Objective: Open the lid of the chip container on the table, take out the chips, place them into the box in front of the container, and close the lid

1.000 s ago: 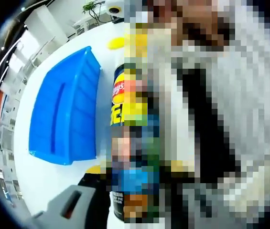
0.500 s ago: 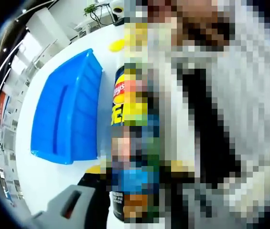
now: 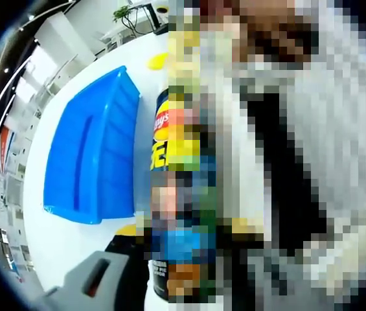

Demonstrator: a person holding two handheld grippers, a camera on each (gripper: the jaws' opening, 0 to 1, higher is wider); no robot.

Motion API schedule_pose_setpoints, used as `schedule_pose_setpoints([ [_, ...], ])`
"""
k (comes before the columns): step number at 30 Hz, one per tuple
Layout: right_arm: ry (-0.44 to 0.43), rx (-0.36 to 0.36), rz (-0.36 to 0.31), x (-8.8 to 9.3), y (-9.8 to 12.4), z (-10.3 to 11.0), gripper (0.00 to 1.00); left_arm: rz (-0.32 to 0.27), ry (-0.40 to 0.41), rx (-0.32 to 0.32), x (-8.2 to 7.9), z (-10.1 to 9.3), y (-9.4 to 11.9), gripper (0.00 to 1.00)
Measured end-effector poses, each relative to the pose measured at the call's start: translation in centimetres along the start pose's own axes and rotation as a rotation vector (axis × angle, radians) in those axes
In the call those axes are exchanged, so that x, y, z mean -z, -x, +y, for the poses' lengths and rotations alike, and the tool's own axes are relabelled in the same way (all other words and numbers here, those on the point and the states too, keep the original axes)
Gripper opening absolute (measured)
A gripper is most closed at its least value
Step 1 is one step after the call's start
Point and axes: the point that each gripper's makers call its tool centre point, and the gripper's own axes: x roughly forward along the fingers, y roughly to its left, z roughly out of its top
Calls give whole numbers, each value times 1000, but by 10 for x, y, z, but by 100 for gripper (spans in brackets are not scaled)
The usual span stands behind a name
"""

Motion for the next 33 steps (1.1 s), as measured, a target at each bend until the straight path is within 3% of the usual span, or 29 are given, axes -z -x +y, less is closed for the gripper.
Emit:
schedule_pose_setpoints([
  [5,17,-7,-10,3,-3,3,1,2,1,1,0,1,0,46],
  [12,129,-35,-74,2,-2,10,3,-12,20,11,0,2,0,46],
  [20,402,-26,-280,-24,14,32,10,-22,31,9,0,3,0,46],
  [21,451,-29,-310,-28,17,39,10,-21,30,8,0,3,0,46],
  [22,566,-45,-330,-28,18,51,10,-19,27,7,0,3,0,46],
  [24,779,-84,-313,-14,13,70,10,-23,28,5,-1,3,0,46],
  [26,883,-104,-268,1,1,77,10,-29,29,5,-2,3,0,46],
  [29,883,-87,-203,11,-15,71,10,-25,25,2,-2,2,0,46],
  [32,902,-60,-186,13,-24,65,10,-20,17,-3,-2,2,-1,46],
  [33,883,-61,-148,18,-28,62,10,-19,16,-3,-2,2,-1,46],
])
